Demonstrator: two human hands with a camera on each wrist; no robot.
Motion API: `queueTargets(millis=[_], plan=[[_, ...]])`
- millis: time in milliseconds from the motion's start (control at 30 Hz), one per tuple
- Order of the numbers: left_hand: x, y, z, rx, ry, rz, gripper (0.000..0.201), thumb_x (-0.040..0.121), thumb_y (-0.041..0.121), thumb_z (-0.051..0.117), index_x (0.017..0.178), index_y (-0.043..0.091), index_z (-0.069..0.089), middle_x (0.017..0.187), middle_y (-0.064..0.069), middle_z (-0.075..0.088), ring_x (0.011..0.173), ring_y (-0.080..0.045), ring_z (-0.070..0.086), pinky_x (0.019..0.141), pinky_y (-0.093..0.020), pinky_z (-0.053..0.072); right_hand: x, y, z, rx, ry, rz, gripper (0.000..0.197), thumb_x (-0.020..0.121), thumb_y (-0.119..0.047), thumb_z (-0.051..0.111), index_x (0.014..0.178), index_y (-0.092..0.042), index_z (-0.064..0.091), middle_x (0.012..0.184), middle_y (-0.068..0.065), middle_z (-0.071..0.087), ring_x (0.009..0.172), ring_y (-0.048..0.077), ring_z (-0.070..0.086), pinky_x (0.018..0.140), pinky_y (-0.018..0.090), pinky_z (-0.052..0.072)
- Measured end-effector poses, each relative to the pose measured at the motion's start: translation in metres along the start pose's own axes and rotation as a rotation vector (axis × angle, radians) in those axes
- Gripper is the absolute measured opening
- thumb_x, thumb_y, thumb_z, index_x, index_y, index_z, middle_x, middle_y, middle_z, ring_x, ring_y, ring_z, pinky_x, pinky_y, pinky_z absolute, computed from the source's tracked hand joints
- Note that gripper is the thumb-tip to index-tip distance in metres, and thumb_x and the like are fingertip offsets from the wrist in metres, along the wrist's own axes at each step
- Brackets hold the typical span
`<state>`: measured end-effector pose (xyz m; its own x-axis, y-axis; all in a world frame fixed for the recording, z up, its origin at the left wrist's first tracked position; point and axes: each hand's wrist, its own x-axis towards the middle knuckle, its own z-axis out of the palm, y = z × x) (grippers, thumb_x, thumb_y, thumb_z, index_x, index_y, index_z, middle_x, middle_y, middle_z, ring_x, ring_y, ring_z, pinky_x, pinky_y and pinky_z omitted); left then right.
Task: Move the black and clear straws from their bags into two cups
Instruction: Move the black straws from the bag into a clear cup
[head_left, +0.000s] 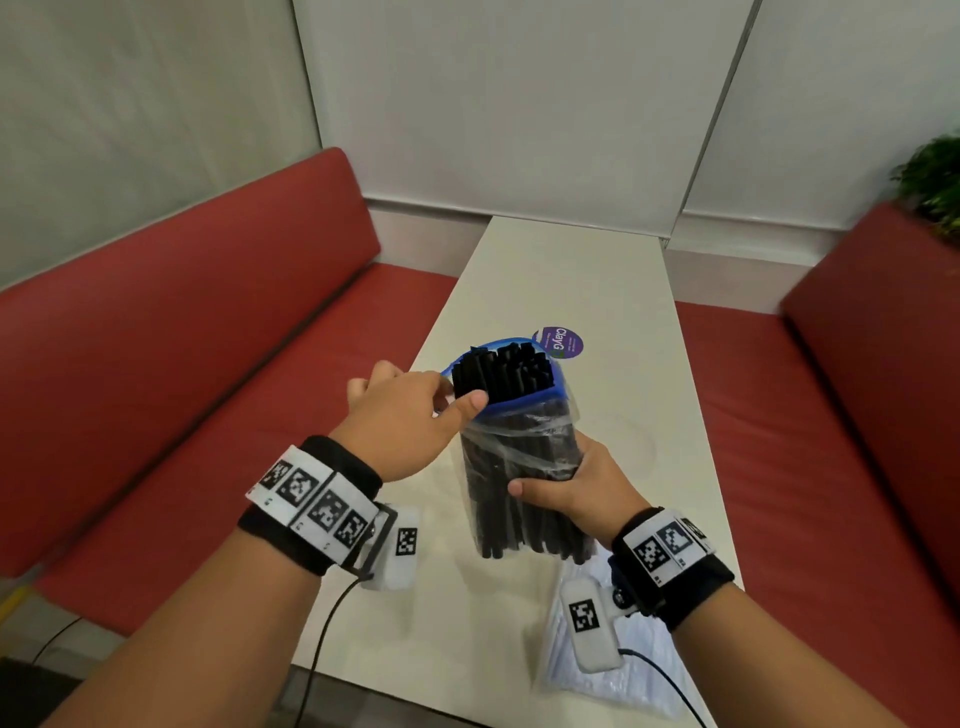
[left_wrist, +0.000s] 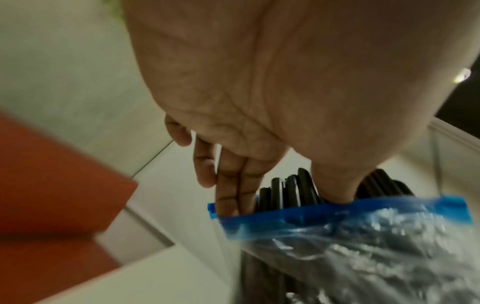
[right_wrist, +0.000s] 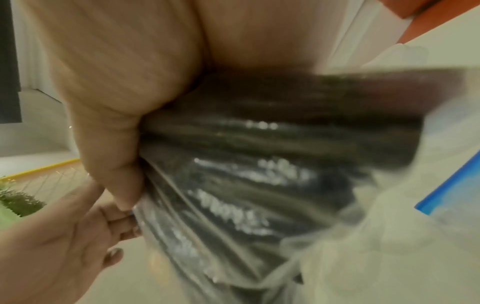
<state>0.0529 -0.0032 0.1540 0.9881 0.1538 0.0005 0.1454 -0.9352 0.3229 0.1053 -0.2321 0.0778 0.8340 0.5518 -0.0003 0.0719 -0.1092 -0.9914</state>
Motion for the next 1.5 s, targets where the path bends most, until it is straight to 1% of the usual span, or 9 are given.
queueTargets(millis=[133, 267, 433, 600, 733, 967, 1100, 1300, 1500], plan=[[0.002, -0.004, -0.005, -0.300, -0.160, 0.104, 0.042, 0.083, 0.082, 0.039, 0.103, 0.051, 0.057, 0.097, 0.019, 0.064, 0.102, -0.011, 0.049, 0.089, -0.029, 0.037, -0.003, 0.000, 0.002, 0.042, -0.099, 0.010, 0.046, 0.078, -0.001, 0.085, 0.120, -0.013, 0.071, 0.112, 0.006, 0.080, 0.106, 0.022, 0.076, 0.091, 0.032, 0.060], [0.006, -0.006, -0.007, -0.525, -0.193, 0.130, 0.034, 0.076, 0.074, 0.065, 0.097, 0.047, 0.060, 0.087, 0.016, 0.054, 0.071, 0.004, 0.051, 0.070, -0.018, 0.038, -0.004, 0.001, 0.001, 0.057, -0.143, 0.006, 0.044, 0.075, -0.007, 0.085, 0.117, -0.016, 0.075, 0.115, 0.010, 0.079, 0.110, 0.028, 0.074, 0.098, 0.040, 0.058], [0.007, -0.009, 0.000, -0.551, -0.238, 0.123, 0.076, 0.061, 0.076, 0.069, 0.125, 0.037, 0.062, 0.118, 0.019, 0.063, 0.109, -0.001, 0.057, 0.088, -0.023, 0.043, -0.002, 0.003, -0.001, 0.045, -0.134, -0.020, 0.045, 0.079, -0.001, 0.083, 0.120, -0.015, 0.072, 0.115, 0.009, 0.079, 0.109, 0.026, 0.075, 0.097, 0.040, 0.059], [0.005, 0.002, 0.007, -0.792, -0.111, 0.139, 0.048, 0.074, 0.037, 0.087, 0.116, 0.031, 0.066, 0.111, 0.013, 0.072, 0.106, 0.006, 0.064, 0.094, -0.018, 0.048, 0.004, 0.002, -0.002, 0.002, 0.015, -0.067, 0.045, 0.076, 0.004, 0.085, 0.117, -0.010, 0.073, 0.106, 0.007, 0.081, 0.097, 0.021, 0.078, 0.085, 0.033, 0.061], [0.008, 0.006, 0.009, -0.911, -0.083, 0.163, 0.051, 0.073, 0.042, 0.086, 0.118, 0.026, 0.069, 0.115, 0.008, 0.075, 0.115, -0.009, 0.066, 0.107, -0.040, 0.049, 0.006, 0.007, -0.004, 0.113, 0.091, -0.064, 0.046, 0.075, 0.006, 0.085, 0.114, -0.014, 0.074, 0.109, 0.006, 0.081, 0.102, 0.021, 0.077, 0.089, 0.035, 0.061], [0.014, 0.013, 0.003, -0.831, -0.116, 0.309, 0.013, 0.083, 0.037, 0.079, 0.091, 0.036, 0.069, 0.084, 0.021, 0.069, 0.085, -0.001, 0.064, 0.081, -0.018, 0.046, 0.009, 0.009, -0.009, 0.127, 0.086, -0.059, 0.042, 0.075, 0.005, 0.085, 0.113, -0.009, 0.075, 0.108, 0.010, 0.081, 0.102, 0.026, 0.077, 0.087, 0.037, 0.062], [0.020, 0.014, 0.003, -0.800, -0.161, 0.356, 0.016, 0.085, 0.030, 0.079, 0.080, 0.037, 0.065, 0.071, 0.024, 0.063, 0.072, 0.004, 0.059, 0.069, -0.009, 0.042, 0.009, 0.012, -0.011, 0.144, 0.098, -0.059, 0.040, 0.074, 0.006, 0.085, 0.109, -0.011, 0.076, 0.105, 0.009, 0.082, 0.099, 0.023, 0.078, 0.084, 0.031, 0.062], [0.027, 0.010, 0.002, -0.869, -0.217, 0.323, 0.018, 0.082, 0.029, 0.078, 0.077, 0.024, 0.063, 0.062, 0.020, 0.055, 0.061, 0.001, 0.051, 0.061, -0.009, 0.040, 0.009, 0.017, -0.013, 0.110, 0.054, -0.050, 0.038, 0.074, 0.003, 0.086, 0.105, -0.017, 0.078, 0.105, 0.005, 0.082, 0.100, 0.021, 0.078, 0.086, 0.031, 0.062], [0.031, 0.013, -0.002, -1.063, 0.020, 0.268, 0.015, 0.080, 0.029, 0.078, 0.085, 0.020, 0.067, 0.069, 0.017, 0.067, 0.071, -0.002, 0.063, 0.068, -0.014, 0.050, 0.012, 0.023, -0.014, 0.142, 0.057, -0.010, 0.038, 0.075, 0.002, 0.086, 0.110, -0.009, 0.076, 0.105, 0.007, 0.082, 0.100, 0.021, 0.078, 0.085, 0.031, 0.062]])
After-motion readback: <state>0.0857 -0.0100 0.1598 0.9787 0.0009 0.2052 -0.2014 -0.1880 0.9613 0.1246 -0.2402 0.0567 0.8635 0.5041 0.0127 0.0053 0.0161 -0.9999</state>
